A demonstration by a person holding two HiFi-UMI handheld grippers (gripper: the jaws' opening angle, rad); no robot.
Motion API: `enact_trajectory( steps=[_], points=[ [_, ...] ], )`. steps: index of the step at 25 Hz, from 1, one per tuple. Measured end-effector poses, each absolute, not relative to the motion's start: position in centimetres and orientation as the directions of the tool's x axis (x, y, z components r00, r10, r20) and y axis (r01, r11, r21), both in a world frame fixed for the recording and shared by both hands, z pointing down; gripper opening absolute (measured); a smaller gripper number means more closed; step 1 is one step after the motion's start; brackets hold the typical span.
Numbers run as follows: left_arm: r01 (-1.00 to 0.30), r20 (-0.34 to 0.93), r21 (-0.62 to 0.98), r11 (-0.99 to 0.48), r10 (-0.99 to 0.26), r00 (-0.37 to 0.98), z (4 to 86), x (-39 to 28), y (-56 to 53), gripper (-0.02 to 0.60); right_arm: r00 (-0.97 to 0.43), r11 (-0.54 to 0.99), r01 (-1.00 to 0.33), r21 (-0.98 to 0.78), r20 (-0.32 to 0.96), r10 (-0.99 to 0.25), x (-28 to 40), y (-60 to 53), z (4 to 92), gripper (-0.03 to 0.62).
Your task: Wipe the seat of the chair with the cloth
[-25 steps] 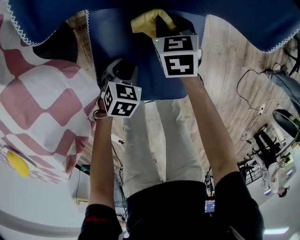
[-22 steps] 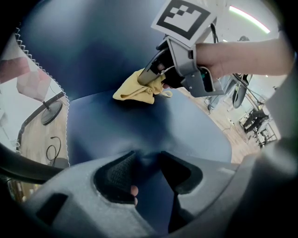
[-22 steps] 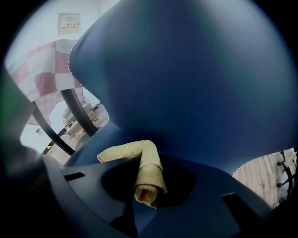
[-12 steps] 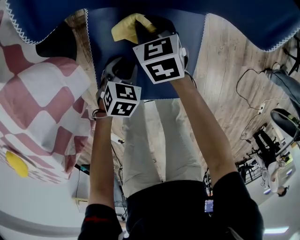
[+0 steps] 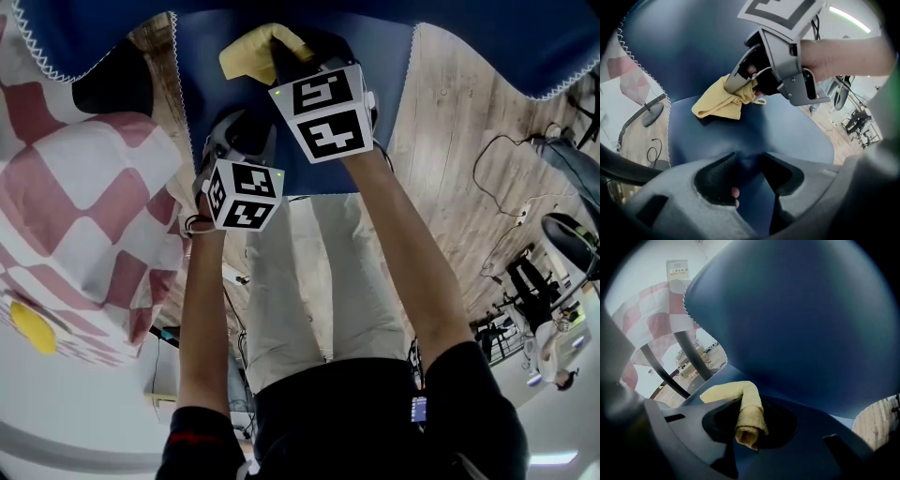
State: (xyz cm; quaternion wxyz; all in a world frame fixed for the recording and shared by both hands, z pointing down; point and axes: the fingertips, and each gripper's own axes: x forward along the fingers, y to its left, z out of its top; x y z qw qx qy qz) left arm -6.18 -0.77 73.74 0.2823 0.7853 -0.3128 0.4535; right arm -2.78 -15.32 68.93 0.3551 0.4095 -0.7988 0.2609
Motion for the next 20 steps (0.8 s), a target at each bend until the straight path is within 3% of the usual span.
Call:
enact_trajectory(
  steps=[20],
  points=[
    [-0.748,0.883,0.158,-0.644,-0.246,0.399,74.1,-5.4,-0.9,0.172,-0.328,0.420,-0.901,-0.113,0.810,-0.486,4.7,-14.9,70.0,0.075]
  ],
)
